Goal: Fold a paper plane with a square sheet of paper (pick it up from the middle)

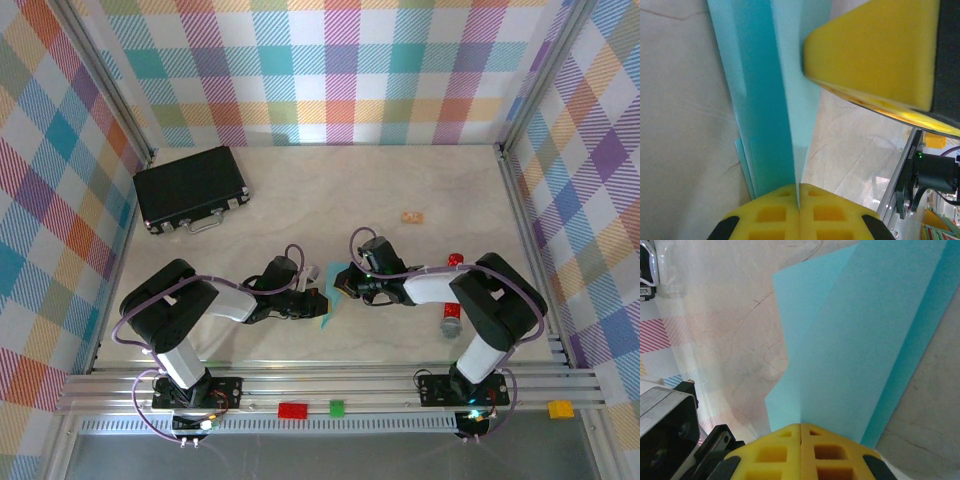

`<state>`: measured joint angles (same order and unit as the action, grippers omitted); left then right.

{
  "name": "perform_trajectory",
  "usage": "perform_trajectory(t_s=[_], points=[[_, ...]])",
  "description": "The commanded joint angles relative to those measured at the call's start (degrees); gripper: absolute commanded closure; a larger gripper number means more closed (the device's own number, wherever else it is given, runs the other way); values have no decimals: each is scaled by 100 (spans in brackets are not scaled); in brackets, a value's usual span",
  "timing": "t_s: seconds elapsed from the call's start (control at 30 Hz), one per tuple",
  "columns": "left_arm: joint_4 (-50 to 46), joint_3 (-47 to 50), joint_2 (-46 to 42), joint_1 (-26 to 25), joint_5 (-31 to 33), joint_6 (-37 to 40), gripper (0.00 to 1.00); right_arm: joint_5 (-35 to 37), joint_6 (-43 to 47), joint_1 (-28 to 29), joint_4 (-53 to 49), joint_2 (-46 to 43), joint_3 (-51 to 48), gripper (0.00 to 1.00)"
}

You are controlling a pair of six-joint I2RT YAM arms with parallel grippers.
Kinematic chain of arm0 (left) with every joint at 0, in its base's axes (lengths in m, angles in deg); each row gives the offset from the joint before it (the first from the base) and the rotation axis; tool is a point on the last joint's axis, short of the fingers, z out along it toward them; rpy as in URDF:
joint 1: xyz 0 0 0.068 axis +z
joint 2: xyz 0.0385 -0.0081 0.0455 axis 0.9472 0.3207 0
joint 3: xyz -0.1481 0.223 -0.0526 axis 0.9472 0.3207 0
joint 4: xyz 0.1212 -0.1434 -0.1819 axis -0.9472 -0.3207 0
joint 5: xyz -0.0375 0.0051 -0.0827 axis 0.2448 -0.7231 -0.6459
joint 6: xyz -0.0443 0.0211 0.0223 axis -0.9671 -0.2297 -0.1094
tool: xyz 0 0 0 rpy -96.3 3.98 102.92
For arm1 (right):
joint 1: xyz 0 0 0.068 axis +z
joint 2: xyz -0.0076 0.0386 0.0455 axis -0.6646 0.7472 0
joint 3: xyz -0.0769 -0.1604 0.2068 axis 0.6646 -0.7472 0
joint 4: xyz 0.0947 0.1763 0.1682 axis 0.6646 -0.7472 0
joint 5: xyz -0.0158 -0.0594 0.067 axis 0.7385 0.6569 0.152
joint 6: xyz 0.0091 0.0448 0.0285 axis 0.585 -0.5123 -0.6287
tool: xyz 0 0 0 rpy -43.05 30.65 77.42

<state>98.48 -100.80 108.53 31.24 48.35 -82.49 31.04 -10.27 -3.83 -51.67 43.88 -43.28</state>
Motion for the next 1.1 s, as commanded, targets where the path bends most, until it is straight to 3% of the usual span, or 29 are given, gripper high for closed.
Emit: perform_trajectory(t_s=[0.0,0.9,1.07], points=[[-1012,309,314,191,499,35,100,-126,36,-47,204,124,140,95],[-1445,179,497,235,476,350,100,71,67,-106,-81,520,39,95],[-1392,179,264,235,203,385,93,197,73,-100,-296,542,-84,96]])
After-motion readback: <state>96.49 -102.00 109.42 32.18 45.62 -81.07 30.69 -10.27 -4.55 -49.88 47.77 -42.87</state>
